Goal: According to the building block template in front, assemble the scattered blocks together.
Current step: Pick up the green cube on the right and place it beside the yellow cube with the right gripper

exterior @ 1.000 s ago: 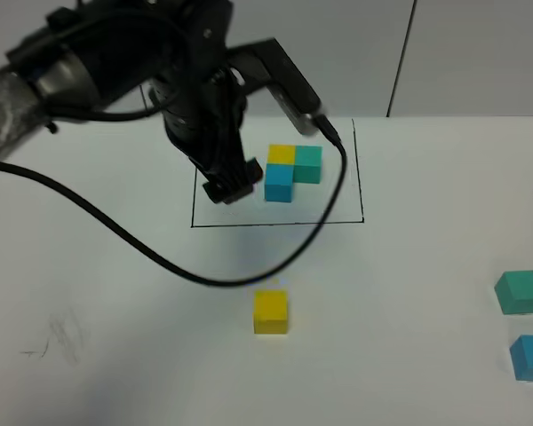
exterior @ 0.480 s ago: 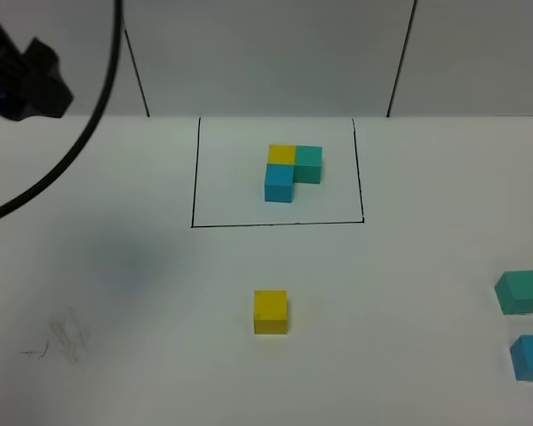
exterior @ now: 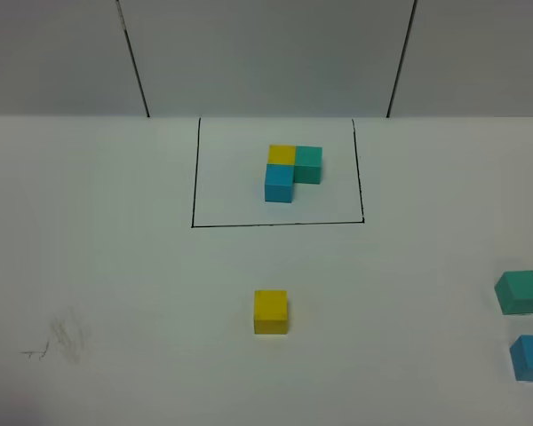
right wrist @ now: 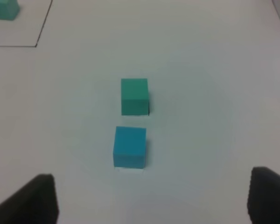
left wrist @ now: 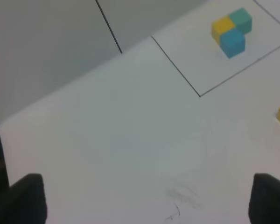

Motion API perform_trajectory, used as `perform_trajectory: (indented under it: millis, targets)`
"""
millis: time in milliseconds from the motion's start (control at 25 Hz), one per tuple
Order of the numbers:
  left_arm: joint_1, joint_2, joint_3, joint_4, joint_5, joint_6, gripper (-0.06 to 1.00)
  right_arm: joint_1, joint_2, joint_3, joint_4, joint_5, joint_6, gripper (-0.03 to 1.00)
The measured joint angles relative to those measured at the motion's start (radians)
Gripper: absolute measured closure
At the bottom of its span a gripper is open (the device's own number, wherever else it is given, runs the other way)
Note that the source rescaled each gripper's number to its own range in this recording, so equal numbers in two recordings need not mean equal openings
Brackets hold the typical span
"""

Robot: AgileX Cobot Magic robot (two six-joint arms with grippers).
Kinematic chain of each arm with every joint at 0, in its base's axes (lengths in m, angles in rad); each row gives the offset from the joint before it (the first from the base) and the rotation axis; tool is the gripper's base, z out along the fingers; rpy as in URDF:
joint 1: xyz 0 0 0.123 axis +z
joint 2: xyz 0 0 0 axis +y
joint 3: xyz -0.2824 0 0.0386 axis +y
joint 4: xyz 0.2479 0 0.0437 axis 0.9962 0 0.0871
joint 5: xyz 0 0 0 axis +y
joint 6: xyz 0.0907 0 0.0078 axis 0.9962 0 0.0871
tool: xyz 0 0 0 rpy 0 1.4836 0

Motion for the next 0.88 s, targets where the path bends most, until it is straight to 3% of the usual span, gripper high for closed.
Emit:
perform_trajectory:
  millis: [200, 400, 680, 880]
  targets:
    - [0.000, -0.346, 0.112, -0.017, 0.001, -0.031, 0.08, 0.000, 0.000, 0.000, 0.000, 0.000, 0.000, 0.29]
    - [0.009, -0.593, 0.225, -0.021, 0.001, -0.197, 0.10, 0.000, 0.000, 0.000, 0.000, 0.000, 0.000, 0.29]
    - [0.047, -0.617, 0.457, -0.034, -0.005, -0.301, 0.13, 0.000, 0.000, 0.000, 0.000, 0.000, 0.000, 0.29]
    - [0.052, -0.618, 0.645, -0.068, -0.087, -0.351, 0.15, 0.000, 0.000, 0.000, 0.000, 0.000, 0.000, 0.29]
